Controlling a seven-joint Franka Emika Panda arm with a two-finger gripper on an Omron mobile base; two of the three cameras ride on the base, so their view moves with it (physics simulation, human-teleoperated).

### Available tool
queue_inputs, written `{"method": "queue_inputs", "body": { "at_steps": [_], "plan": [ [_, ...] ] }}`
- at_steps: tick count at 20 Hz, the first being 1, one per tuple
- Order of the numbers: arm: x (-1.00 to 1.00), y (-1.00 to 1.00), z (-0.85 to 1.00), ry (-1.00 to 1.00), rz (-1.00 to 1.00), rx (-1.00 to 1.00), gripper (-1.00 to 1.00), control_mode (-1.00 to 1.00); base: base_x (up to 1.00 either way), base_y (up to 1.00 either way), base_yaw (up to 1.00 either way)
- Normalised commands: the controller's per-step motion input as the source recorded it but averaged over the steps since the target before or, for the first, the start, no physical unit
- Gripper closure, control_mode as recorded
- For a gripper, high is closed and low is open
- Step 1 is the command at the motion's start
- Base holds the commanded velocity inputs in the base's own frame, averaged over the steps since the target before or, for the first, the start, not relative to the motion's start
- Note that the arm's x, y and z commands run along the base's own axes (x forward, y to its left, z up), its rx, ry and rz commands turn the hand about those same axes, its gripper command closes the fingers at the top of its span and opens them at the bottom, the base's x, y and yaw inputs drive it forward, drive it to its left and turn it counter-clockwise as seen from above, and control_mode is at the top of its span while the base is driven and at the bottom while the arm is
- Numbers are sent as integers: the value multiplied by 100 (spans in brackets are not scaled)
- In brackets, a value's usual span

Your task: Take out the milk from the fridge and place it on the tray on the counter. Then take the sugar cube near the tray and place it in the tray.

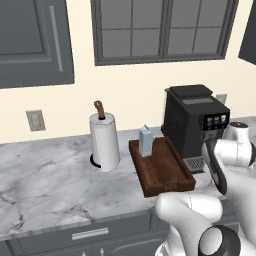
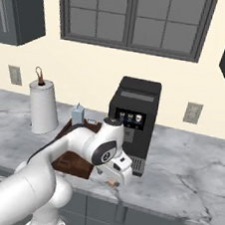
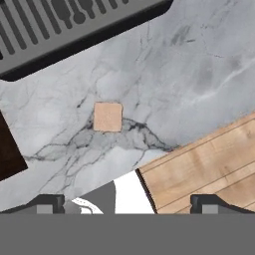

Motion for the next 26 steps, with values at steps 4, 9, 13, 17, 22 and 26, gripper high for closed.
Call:
{"method": "queue_inputs", "body": {
  "at_steps": [4, 9, 13, 17, 22, 26],
  "plan": [
    [18, 0, -17, 0, 0, 0, -100, -100, 0, 0, 0],
    [21, 0, -18, 0, 0, 0, -100, -100, 0, 0, 0],
    [23, 0, -23, 0, 0, 0, -100, -100, 0, 0, 0],
    [9, 0, -21, 0, 0, 0, -100, -100, 0, 0, 0],
    [7, 0, -15, 0, 0, 1, -100, -100, 0, 0, 0],
    [12, -7, -10, 0, 0, 1, -100, -100, 0, 0, 0]
  ]
}}
